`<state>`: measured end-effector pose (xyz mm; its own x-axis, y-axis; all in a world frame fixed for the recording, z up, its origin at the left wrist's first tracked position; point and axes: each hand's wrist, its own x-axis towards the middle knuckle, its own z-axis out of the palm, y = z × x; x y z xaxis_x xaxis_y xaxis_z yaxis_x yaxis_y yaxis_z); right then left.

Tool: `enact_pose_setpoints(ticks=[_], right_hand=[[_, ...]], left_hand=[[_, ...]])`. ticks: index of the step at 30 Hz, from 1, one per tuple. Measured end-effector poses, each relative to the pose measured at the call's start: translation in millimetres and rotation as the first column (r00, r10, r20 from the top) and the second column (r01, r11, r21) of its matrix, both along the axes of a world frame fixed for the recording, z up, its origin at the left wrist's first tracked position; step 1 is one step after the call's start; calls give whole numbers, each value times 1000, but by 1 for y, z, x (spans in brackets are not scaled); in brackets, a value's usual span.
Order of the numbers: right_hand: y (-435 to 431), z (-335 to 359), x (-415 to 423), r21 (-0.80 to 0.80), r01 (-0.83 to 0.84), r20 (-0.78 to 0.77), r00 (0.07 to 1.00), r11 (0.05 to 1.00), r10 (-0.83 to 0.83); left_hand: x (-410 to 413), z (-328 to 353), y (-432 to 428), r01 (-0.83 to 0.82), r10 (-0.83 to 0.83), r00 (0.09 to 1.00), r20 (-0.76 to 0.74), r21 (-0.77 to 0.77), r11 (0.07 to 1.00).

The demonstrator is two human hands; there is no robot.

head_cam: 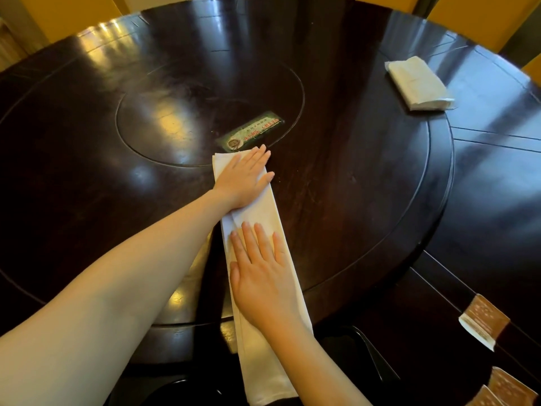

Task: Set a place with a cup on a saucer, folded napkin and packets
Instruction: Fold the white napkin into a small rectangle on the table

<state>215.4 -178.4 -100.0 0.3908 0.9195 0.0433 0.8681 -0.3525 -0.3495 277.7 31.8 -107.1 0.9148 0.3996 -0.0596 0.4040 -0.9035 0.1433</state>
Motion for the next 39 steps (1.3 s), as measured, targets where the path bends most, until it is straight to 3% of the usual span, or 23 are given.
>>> enact_pose_setpoints(ticks=[6, 9, 17, 22, 39], right_hand=[[-1, 1, -5, 21, 201, -43, 979, 979, -200], [8, 2, 8, 28, 358, 31, 933, 933, -359], [70, 0, 70, -55, 272, 158, 952, 961, -261], [51, -5, 61, -47, 338, 167, 930, 940, -327], [-13, -5, 29, -40, 290, 133, 950, 956, -282]], left_hand=[[1, -3, 10, -11, 9, 999, 40, 39, 999], [0, -4, 8, -18, 16, 999, 49, 45, 999], [0, -3, 5, -28, 24, 998, 57, 56, 998], [2, -3, 5, -44, 42, 998, 45, 41, 998], [9, 0, 4, -162, 162, 987, 12, 48, 986]])
